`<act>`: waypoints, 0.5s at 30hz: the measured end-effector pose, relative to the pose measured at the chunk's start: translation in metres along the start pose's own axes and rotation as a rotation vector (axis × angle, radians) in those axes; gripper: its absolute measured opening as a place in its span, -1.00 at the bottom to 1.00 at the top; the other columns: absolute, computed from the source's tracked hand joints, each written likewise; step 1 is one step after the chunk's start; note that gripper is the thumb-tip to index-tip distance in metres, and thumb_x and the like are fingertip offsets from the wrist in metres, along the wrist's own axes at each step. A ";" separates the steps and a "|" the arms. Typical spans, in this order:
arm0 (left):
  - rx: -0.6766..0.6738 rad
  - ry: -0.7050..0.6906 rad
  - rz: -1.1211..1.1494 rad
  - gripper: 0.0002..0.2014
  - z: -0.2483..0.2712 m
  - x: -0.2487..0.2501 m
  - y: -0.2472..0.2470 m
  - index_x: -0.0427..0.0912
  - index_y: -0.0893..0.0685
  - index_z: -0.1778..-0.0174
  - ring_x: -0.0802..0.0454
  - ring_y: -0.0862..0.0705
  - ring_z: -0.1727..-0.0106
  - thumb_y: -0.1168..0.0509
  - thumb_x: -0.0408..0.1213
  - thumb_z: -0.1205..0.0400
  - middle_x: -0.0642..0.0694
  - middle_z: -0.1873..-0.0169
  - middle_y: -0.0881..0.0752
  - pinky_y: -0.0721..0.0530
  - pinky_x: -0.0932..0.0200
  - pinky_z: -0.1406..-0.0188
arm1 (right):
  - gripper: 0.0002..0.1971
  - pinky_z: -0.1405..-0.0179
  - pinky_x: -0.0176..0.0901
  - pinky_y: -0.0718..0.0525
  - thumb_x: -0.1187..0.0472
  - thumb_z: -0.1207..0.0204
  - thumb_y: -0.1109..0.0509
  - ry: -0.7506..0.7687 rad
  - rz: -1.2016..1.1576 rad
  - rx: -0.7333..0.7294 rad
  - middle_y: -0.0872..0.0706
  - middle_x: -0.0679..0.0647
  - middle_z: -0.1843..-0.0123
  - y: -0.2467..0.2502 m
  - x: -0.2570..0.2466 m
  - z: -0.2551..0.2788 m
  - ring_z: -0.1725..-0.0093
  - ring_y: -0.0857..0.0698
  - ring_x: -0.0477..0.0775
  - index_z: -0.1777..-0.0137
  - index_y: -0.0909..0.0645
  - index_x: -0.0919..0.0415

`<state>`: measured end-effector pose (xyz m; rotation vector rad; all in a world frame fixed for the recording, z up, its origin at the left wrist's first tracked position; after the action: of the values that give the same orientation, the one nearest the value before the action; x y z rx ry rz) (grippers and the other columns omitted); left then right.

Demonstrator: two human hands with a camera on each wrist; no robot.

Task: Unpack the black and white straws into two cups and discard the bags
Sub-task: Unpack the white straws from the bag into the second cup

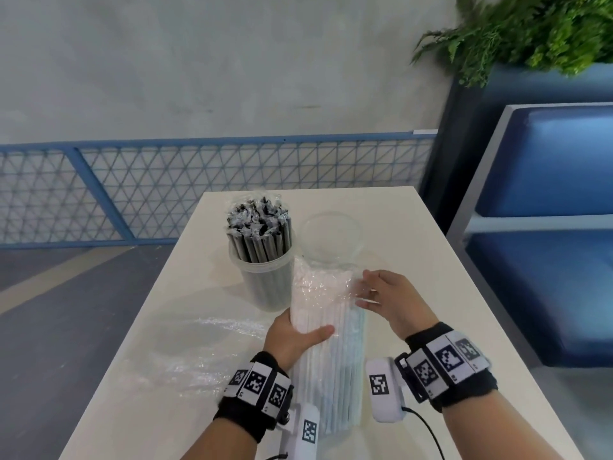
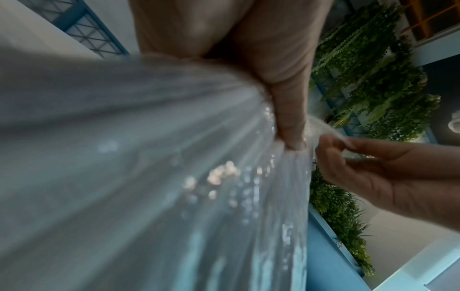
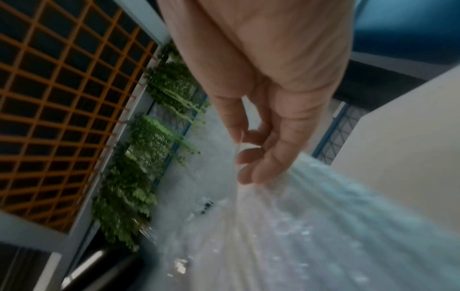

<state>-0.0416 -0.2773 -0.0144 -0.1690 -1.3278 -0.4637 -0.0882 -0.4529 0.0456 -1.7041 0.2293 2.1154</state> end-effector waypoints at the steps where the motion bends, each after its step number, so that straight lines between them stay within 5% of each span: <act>1: -0.004 0.003 0.003 -0.53 0.000 0.000 -0.001 0.00 -0.62 -0.06 0.10 -0.71 -0.06 -0.62 -0.19 -0.28 0.03 0.01 -0.75 -0.66 0.13 -0.10 | -0.75 0.23 -0.23 -0.75 0.25 -0.66 -0.19 0.009 -0.069 -0.012 -0.68 0.10 0.29 -0.004 -0.004 0.001 0.34 -0.73 -0.07 0.19 -0.56 0.35; 5: -0.043 0.012 -0.017 -0.53 0.002 -0.003 -0.007 0.00 -0.64 -0.04 0.07 -0.72 -0.08 -0.64 -0.17 -0.25 0.03 0.01 -0.77 -0.68 0.10 -0.14 | -0.68 0.17 -0.29 -0.78 0.21 -0.70 -0.12 0.043 -0.452 0.030 -0.78 0.12 0.32 -0.006 -0.019 0.002 0.25 -0.80 -0.04 0.21 -0.58 0.32; 7: -0.055 0.016 -0.021 -0.47 0.003 -0.005 -0.008 -0.07 -0.66 -0.11 0.05 -0.73 -0.10 -0.64 -0.15 -0.24 0.01 -0.02 -0.78 -0.69 0.07 -0.16 | -0.71 0.07 -0.19 -0.77 0.17 -0.69 -0.13 0.104 -0.413 0.038 -0.81 0.11 0.24 -0.003 -0.030 0.001 0.15 -0.80 0.01 0.20 -0.58 0.24; 9: -0.060 0.015 -0.012 -0.44 0.005 -0.007 -0.008 -0.11 -0.66 -0.14 0.05 -0.74 -0.09 -0.64 -0.15 -0.24 -0.01 -0.03 -0.79 -0.70 0.04 -0.16 | -0.78 -0.07 -0.13 -0.69 0.22 -0.65 -0.19 0.218 -0.031 0.018 -0.81 0.12 0.11 -0.004 -0.037 0.004 0.01 -0.77 0.05 0.16 -0.62 0.22; 12: -0.087 0.009 -0.026 -0.47 0.007 -0.006 -0.010 -0.11 -0.66 -0.10 0.05 -0.76 -0.06 -0.64 -0.15 -0.24 -0.01 0.01 -0.80 -0.71 0.04 -0.14 | -0.82 -0.12 -0.33 -0.56 0.29 -0.59 -0.28 0.468 0.684 -0.088 -0.76 -0.07 -0.09 -0.022 -0.034 0.009 -0.12 -0.69 -0.15 0.09 -0.71 0.10; 15: -0.129 0.002 -0.062 -0.47 0.011 -0.004 -0.013 -0.10 -0.65 -0.11 0.10 -0.75 -0.05 -0.64 -0.17 -0.25 0.02 0.01 -0.79 -0.71 0.13 -0.09 | -0.77 -0.22 -0.55 -0.43 0.33 -0.62 -0.22 0.559 0.815 -0.194 -0.59 -0.20 -0.33 -0.036 -0.033 0.009 -0.27 -0.59 -0.17 -0.08 -0.67 0.08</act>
<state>-0.0576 -0.2841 -0.0170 -0.2347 -1.3045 -0.6028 -0.0759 -0.4245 0.0842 -2.6163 1.0648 2.1231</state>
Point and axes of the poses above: each hand's wrist, its own z-axis away from the middle knuckle, its own y-axis out of the back of the hand, x = y × z, the point moved 7 cm from there along -z, towards the middle knuckle
